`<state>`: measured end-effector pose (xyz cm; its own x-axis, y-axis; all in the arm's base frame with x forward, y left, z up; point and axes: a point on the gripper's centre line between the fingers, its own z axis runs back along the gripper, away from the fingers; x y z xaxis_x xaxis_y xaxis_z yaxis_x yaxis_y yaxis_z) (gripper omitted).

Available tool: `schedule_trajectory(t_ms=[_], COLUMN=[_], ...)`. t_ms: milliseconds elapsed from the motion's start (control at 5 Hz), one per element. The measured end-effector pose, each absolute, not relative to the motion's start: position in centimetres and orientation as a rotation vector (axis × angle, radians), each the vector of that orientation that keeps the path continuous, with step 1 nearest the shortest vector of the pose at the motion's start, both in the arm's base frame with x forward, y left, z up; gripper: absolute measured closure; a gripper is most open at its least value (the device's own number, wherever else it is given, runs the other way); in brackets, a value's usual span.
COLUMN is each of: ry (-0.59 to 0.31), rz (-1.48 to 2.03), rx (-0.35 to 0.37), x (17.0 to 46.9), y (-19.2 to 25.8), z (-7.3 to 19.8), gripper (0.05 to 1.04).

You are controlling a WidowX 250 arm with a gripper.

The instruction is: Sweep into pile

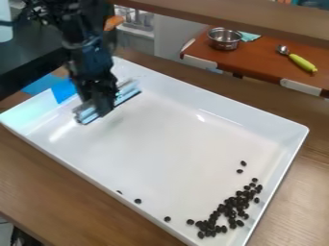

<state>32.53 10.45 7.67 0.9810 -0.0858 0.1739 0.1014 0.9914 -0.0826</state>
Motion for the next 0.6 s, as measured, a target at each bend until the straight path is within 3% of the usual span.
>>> schedule_trajectory(t_ms=[200, 600], ry=[-0.146, -0.096], rz=[-0.052, -0.043], rx=[-0.131, -0.241], x=[32.91, 32.9], y=[11.64, 11.91], z=[6.58, 6.82], gripper=[0.65, 0.096])
